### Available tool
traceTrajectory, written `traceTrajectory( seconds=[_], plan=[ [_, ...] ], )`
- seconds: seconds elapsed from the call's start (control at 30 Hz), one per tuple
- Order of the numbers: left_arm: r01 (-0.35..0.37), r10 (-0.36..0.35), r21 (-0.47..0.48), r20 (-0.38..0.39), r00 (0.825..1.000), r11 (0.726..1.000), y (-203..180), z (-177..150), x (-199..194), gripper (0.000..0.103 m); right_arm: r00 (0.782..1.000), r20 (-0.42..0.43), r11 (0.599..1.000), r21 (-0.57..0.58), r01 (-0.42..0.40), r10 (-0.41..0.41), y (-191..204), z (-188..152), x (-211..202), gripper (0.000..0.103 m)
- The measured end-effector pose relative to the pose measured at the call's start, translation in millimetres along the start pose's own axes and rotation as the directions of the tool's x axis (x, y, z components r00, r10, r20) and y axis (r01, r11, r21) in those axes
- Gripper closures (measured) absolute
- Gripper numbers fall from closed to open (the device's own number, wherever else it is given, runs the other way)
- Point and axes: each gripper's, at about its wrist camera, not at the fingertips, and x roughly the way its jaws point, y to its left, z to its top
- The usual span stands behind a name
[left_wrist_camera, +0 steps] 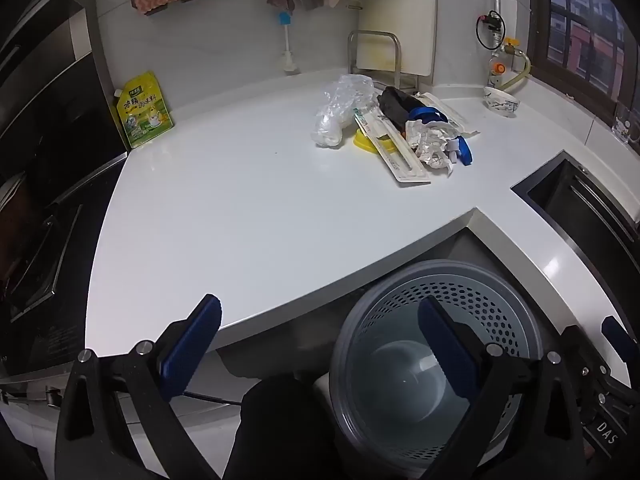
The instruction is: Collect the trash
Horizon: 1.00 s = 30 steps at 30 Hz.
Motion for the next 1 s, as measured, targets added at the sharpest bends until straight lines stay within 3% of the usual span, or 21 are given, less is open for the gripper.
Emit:
traceTrajectory(
  seconds=[1.0],
  plan=[
    [-0.006, 0.006, 0.001, 0.002, 1.0, 1.0, -6.9, -1.2, 1.4, 0.006, 1.0, 0.009, 1.0, 0.001, -0.003, 0.003, -0.3, 1.2, -2.1, 0.012]
  ],
)
